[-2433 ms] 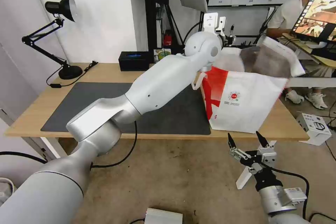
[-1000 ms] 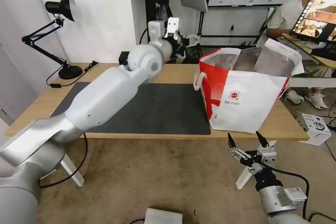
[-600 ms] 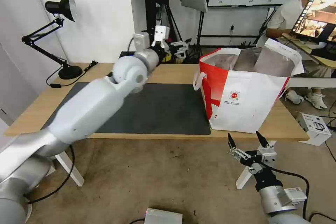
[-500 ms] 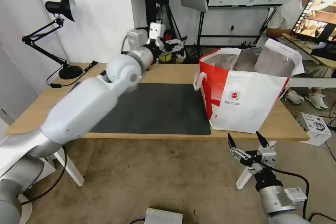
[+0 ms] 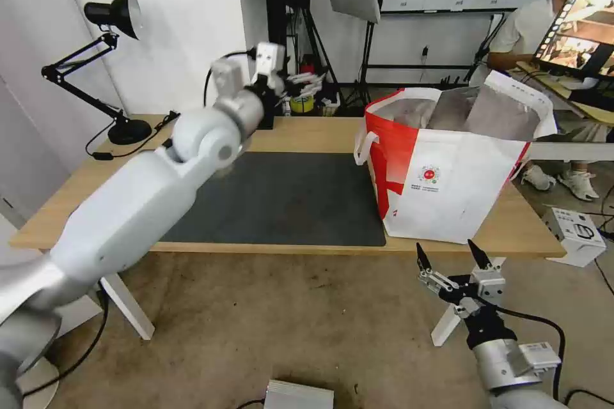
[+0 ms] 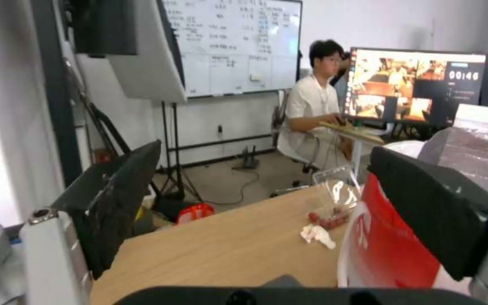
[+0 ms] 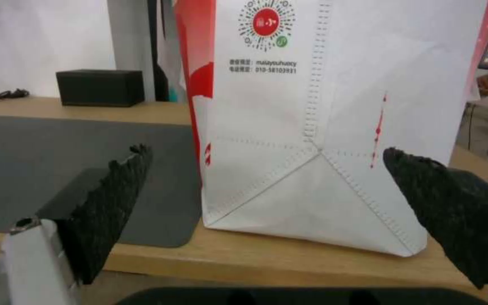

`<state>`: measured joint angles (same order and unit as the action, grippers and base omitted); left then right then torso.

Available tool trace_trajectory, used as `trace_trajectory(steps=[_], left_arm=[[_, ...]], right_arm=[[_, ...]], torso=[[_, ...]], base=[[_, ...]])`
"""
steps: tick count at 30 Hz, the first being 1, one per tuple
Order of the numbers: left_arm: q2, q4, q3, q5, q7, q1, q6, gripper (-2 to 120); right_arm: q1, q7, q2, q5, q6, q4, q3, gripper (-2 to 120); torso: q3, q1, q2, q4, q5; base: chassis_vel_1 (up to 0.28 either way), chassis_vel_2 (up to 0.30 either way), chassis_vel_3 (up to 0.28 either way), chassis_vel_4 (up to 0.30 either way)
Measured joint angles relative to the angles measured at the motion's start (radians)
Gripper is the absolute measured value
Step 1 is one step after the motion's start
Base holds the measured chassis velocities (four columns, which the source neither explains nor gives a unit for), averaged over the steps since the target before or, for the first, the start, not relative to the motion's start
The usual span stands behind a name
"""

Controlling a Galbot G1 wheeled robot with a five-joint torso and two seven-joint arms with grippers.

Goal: Pick up the trash from the table and place it into the takeout bag.

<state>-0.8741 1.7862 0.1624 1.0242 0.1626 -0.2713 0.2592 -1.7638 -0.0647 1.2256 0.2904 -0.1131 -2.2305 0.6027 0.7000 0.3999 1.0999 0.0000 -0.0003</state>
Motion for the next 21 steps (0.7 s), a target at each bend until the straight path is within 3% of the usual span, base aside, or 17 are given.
trace_trajectory(steps=[2,9,21], left_arm=[[0.021,0.019,-0.028,-0.005,-0.003,-0.035,-0.003,100],[0.124,0.16,-0.262,-0.067,-0.025,-0.374,-0.018,100],[0.132,0.288,-0.521,-0.138,-0.042,-0.704,-0.029,100]], right_arm=[[0.0,0.0,0.0,0.0,0.0,0.0,0.0,100],[0.0,0.0,0.0,0.0,0.0,0.0,0.0,100],[0.0,0.0,0.0,0.0,0.0,0.0,0.0,100]], torso=[[0.0,0.0,0.0,-0.0001,0.0003],[0.0,0.0,0.0,0.0004,-0.0002],[0.0,0.0,0.0,0.0,0.0002]], base=[[0.0,0.0,0.0,0.0],[0.0,0.0,0.0,0.0],[0.0,0.0,0.0,0.0]])
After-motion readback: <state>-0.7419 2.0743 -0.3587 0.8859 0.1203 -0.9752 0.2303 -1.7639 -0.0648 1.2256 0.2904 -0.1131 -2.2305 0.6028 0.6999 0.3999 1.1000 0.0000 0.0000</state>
